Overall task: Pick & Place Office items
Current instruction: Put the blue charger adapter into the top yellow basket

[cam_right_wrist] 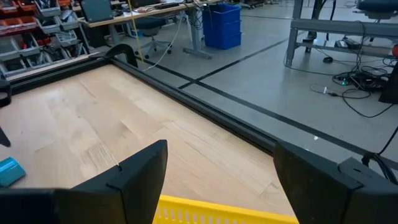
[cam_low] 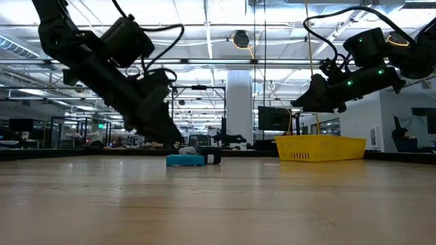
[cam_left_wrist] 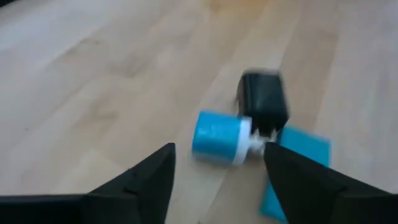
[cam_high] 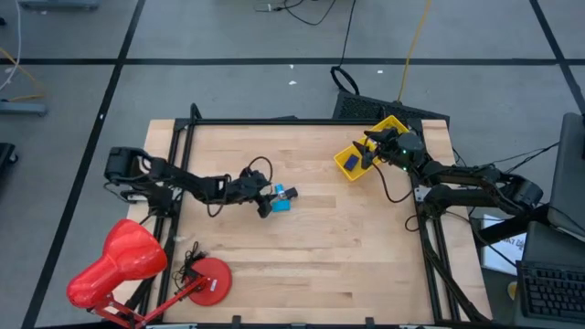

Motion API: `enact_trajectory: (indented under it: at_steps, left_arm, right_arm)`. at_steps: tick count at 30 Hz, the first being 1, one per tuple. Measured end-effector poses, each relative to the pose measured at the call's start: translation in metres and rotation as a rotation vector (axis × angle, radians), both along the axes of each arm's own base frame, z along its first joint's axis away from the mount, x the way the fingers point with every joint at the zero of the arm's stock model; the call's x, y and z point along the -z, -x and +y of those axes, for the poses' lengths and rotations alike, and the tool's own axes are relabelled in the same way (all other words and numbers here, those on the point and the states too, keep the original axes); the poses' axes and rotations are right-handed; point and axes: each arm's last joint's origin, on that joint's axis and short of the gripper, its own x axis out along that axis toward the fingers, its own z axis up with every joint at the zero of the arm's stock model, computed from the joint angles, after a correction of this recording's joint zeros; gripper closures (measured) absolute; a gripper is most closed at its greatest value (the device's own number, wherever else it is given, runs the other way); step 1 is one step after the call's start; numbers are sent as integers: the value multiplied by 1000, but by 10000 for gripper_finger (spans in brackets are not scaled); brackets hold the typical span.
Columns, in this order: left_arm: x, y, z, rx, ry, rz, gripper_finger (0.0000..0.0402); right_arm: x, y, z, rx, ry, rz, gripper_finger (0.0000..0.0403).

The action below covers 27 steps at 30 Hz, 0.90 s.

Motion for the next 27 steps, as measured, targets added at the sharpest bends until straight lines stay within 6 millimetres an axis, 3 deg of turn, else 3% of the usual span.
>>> enact_trajectory:
  at_steps: [9, 15, 27]
  left_arm:
    - [20, -6, 1, 100, -167, 82, 93]
    - [21, -10, 3, 96, -247, 72, 89]
    - [21, -9, 16, 85, -143, 41, 89]
  right_arm:
    - [0, 0, 0, 0, 0, 0, 124]
    - [0, 0, 0, 0, 0, 0, 124]
    - [0, 0, 0, 0, -2, -1, 124]
